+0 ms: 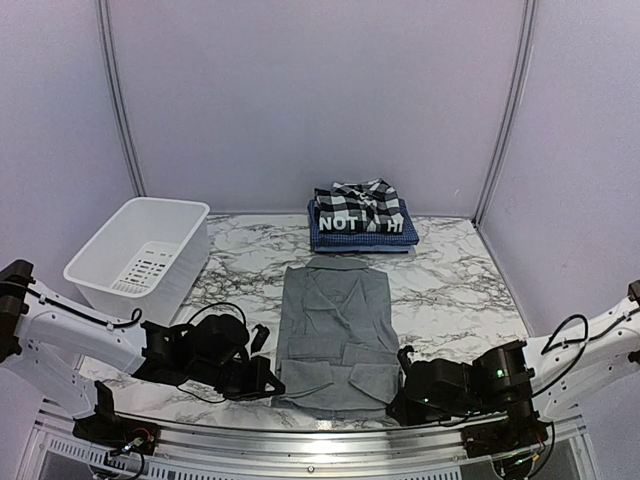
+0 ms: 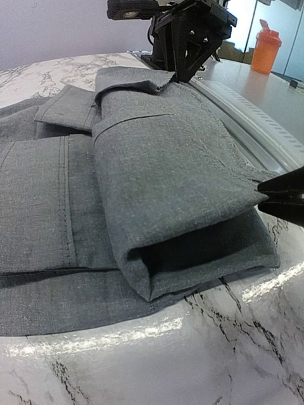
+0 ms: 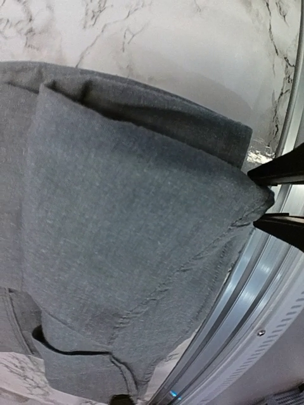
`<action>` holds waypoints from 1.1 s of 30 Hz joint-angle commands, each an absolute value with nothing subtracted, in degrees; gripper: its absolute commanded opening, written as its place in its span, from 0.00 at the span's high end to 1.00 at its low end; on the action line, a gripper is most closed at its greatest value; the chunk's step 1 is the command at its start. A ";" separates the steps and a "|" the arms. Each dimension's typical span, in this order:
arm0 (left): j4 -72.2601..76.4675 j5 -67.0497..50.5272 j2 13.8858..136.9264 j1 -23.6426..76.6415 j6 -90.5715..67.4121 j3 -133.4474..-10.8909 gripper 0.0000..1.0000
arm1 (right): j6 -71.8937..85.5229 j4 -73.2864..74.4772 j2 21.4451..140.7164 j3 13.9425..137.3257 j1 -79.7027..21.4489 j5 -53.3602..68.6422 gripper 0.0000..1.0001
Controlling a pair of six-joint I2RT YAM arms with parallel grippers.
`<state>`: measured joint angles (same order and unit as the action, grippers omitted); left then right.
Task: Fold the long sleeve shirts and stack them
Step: Adjust the 2/3-rectangle-folded shirt at the center of the board.
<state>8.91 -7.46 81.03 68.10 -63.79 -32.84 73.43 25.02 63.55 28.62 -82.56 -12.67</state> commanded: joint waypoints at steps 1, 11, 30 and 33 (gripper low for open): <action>9.17 -7.48 80.85 68.53 -63.37 -34.98 1.00 | 74.07 26.26 61.92 31.44 -82.97 -16.02 0.91; 3.79 -6.70 81.04 65.77 -62.04 -40.38 1.00 | 68.36 27.66 59.81 35.12 -76.43 -17.84 1.00; 8.40 -12.23 92.46 51.66 -61.62 -46.45 0.92 | 46.40 15.25 73.57 40.74 -47.16 -8.59 0.90; 8.53 -12.55 92.24 51.60 -61.70 -47.00 0.72 | 45.20 17.14 74.66 42.96 -46.89 -9.10 0.75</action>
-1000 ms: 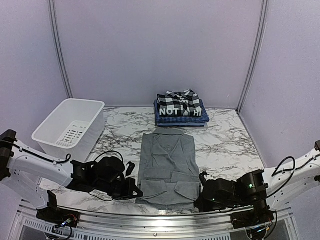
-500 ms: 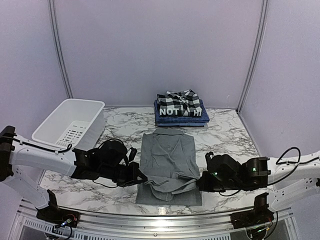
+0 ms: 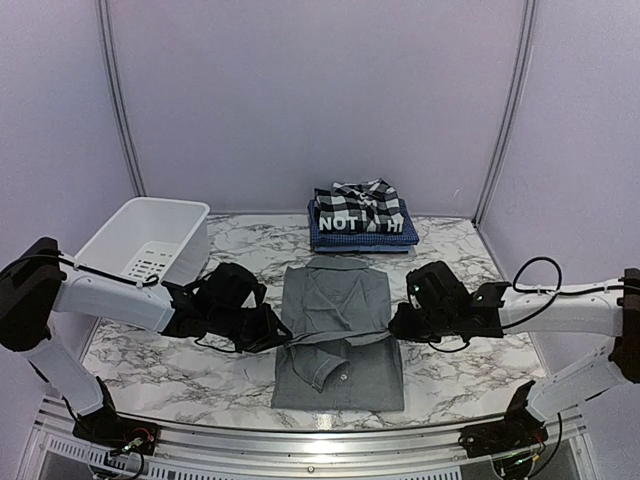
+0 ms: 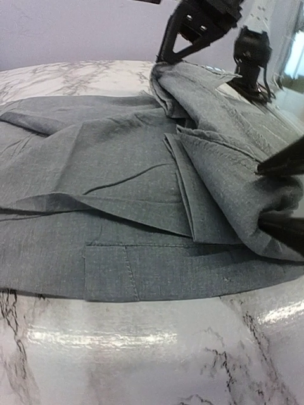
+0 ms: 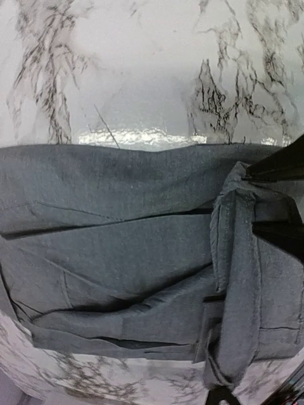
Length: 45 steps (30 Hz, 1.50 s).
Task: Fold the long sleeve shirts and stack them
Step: Adjust the 2/3-rectangle-folded shirt at the center of the board.
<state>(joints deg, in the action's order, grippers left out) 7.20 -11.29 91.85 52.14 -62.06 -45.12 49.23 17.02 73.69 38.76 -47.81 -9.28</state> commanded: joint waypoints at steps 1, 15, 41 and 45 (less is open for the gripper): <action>8.48 -12.21 91.71 51.60 -61.70 -46.84 0.66 | 45.04 17.77 74.32 43.43 -46.91 -9.44 0.68; 4.00 -8.27 77.42 51.49 -56.87 -40.76 0.21 | 49.46 26.20 68.85 45.37 -64.40 -17.98 0.44; 5.88 -6.48 77.36 58.80 -60.58 -34.26 0.87 | 52.53 17.77 97.17 59.29 -74.87 -23.78 0.67; 6.40 -6.79 79.22 59.02 -60.34 -35.55 0.88 | 50.47 17.12 97.21 60.29 -71.23 -24.23 0.62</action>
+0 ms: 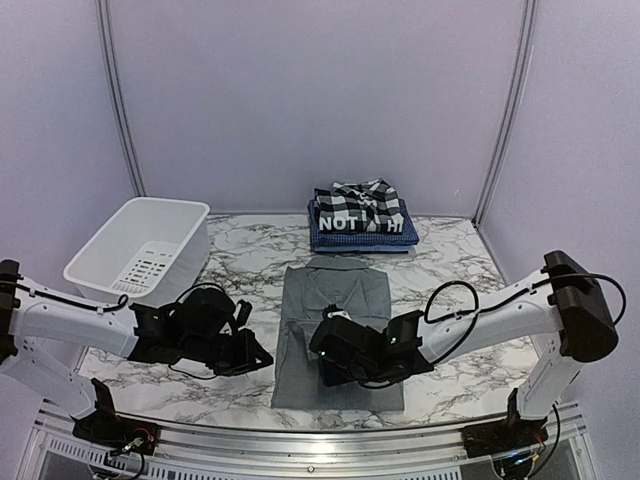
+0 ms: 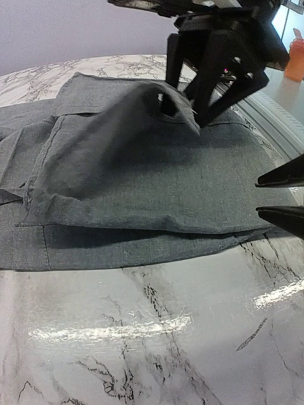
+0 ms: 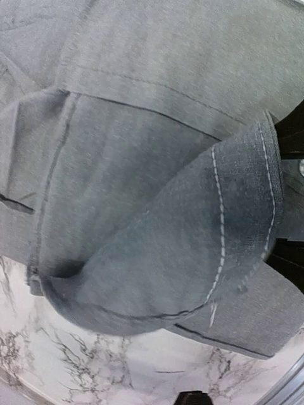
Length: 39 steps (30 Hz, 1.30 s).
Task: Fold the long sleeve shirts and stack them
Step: Adjust the 2/3-rectangle-folded shirt at the center of the board.
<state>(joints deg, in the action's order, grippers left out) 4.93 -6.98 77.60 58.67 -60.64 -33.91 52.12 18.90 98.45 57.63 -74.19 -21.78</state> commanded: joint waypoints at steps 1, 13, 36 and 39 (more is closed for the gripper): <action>6.71 -6.81 79.72 59.05 -60.38 -35.85 0.88 | 49.97 17.17 97.24 60.52 -70.33 -24.09 0.60; 6.08 -5.39 91.30 58.26 -56.33 -46.51 0.90 | 47.34 21.36 95.70 62.64 -65.90 -25.07 0.50; 6.38 -4.64 93.51 55.99 -55.08 -46.86 0.88 | 35.77 21.45 111.46 73.27 -60.03 -18.37 0.29; 5.58 -4.36 94.71 55.99 -54.39 -49.24 0.87 | 35.82 22.80 108.40 73.18 -60.03 -19.36 0.26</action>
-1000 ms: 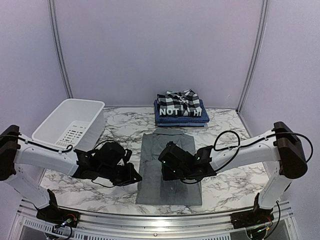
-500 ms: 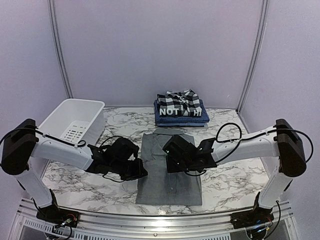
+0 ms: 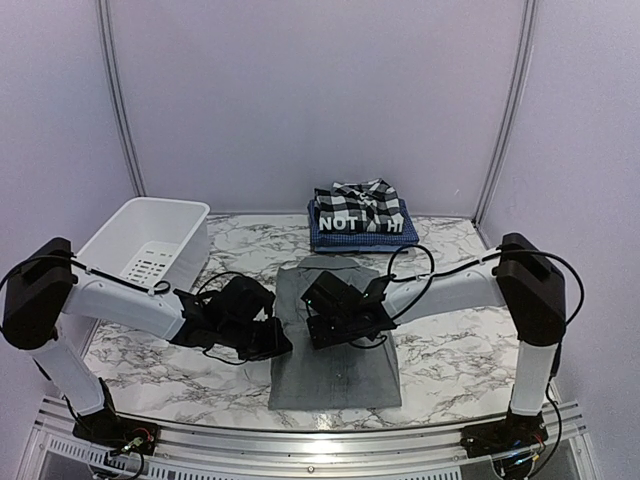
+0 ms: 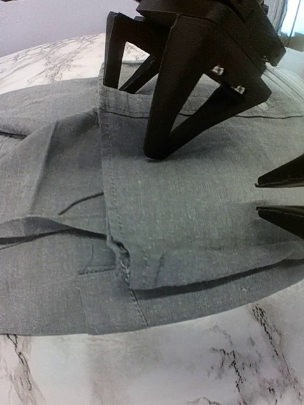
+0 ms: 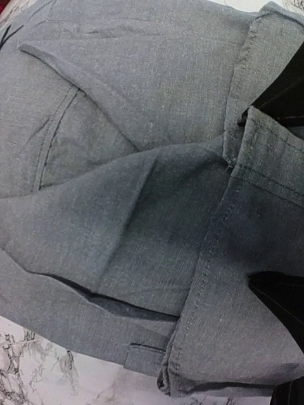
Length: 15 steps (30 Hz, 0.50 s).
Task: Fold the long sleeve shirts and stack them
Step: Adjust the 2/3-rectangle-folded shirt at the center of the board.
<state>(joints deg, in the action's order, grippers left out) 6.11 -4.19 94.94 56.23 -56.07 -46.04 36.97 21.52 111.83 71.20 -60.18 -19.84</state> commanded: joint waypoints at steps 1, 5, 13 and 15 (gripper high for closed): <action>5.21 -4.14 95.40 55.99 -54.26 -50.09 0.87 | 35.90 23.44 107.13 72.84 -60.02 -19.82 0.26; 3.87 -1.82 98.73 55.63 -54.66 -52.55 0.88 | 36.61 23.67 100.69 68.43 -59.13 -20.49 0.25; 3.68 -1.85 104.54 52.42 -53.71 -54.75 0.89 | 36.84 16.45 93.00 54.91 -53.60 -14.97 0.50; 3.48 -1.67 105.52 51.99 -53.85 -54.41 0.89 | 36.75 15.21 93.11 53.00 -52.41 -13.69 0.55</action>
